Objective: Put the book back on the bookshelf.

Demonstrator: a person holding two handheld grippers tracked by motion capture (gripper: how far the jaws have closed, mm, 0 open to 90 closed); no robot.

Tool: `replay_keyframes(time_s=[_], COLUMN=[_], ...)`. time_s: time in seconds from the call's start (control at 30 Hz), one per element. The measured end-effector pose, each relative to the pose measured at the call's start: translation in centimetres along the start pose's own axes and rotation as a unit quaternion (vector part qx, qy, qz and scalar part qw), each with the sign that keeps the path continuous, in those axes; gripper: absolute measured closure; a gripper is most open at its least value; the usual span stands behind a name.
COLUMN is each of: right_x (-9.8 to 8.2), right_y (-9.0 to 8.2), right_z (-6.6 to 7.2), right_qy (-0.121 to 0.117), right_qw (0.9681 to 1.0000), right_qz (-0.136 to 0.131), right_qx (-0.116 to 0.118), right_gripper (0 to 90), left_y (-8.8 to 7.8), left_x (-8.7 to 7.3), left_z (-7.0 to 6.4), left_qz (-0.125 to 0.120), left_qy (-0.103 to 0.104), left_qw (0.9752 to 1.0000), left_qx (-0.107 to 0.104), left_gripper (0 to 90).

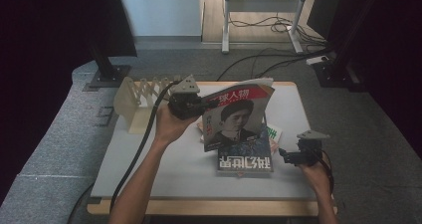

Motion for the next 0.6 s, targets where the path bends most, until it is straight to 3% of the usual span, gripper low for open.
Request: replay_keyframes(time_s=[0.37,0.6], right_x=[-2.6,-2.9], right_y=[1.8,2.0], right_z=[0.6,1.0], right_qy=[0.020,0.004], right_qw=[0.9994,0.9994], right_qz=[0.026,0.034], right_qx=[0.014,0.002], right_gripper=[0.0,0.3], left_y=[-0.8,-1.5], left_x=[0.1,-0.2], left_z=[0.3,0.4], left_qz=[0.000,-0.003], left_qy=[-0.008,-0.016], left_qw=[0.9999,0.9996], left_qx=[0.015,0.021], left_gripper=[86.7,86.7])
Point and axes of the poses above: each handheld gripper's, and its own axes: y roughly forward along the jaws, x roughly out of its top, z roughly to its left, the point moved 7 cm from there along y, roughly forward along the jaws, and after that the axes turned 4 degrees about -x, right-handed, at the moved point
